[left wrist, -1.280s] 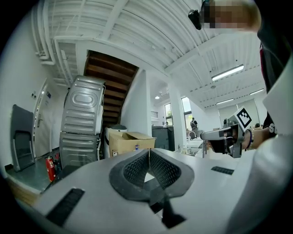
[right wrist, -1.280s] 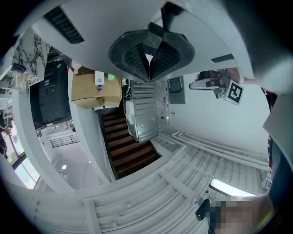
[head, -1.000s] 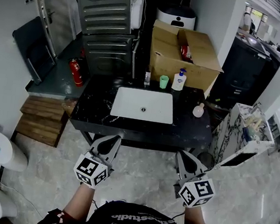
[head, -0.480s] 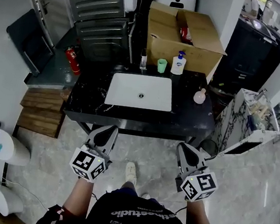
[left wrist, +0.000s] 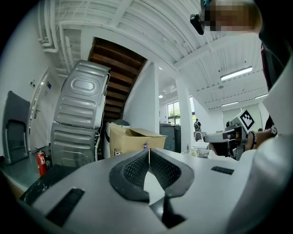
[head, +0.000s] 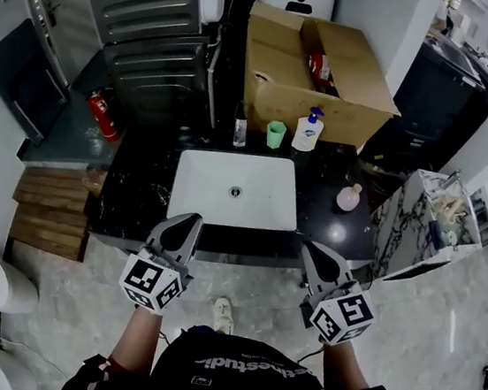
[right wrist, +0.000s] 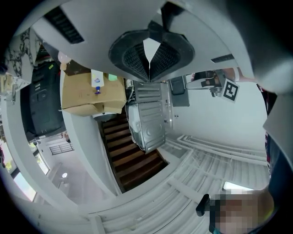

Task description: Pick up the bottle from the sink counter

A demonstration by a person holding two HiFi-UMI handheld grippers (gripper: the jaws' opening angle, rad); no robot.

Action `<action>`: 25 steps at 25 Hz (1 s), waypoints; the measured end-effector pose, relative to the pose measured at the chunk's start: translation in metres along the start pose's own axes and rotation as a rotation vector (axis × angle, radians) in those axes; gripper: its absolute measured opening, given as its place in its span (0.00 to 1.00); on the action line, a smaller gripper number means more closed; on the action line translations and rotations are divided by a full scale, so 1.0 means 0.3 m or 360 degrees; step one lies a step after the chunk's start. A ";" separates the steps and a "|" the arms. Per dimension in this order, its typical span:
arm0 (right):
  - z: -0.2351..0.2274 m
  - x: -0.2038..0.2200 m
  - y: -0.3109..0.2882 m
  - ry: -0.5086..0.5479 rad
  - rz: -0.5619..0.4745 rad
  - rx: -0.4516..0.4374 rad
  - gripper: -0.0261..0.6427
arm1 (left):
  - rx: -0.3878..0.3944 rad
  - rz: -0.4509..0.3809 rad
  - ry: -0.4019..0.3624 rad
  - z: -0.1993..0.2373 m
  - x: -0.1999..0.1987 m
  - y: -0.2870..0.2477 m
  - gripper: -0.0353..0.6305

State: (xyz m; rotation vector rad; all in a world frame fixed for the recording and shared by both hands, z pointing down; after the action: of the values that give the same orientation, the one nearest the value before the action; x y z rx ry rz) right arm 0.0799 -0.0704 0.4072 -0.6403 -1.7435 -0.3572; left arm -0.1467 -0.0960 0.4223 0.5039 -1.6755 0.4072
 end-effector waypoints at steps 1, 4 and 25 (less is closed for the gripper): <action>-0.001 -0.025 -0.056 0.0016 -0.0014 -0.0009 0.10 | 0.0007 -0.0007 -0.0007 0.044 -0.001 -0.035 0.08; -0.018 -0.082 -0.195 0.0033 -0.0041 -0.0008 0.10 | 0.0043 -0.0026 -0.0020 0.147 -0.010 -0.128 0.08; -0.583 -0.132 -0.335 0.0090 -0.0159 0.0478 0.27 | 0.0354 -0.0022 0.0045 0.120 0.059 -0.720 0.08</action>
State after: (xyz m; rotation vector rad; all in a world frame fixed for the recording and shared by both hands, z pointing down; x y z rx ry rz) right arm 0.1655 -0.2565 0.4253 -0.3249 -1.7339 -0.1743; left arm -0.0620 -0.2985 0.4309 0.6700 -1.6070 0.5920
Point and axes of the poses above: the fingertips, and each gripper's own axes: y backward along the fingers, z to its left, x out of its underside, the point moved 1 cm from there along y, backward along the fingers, and after that the axes turned 10 degrees about -y, right-handed, at the moved point
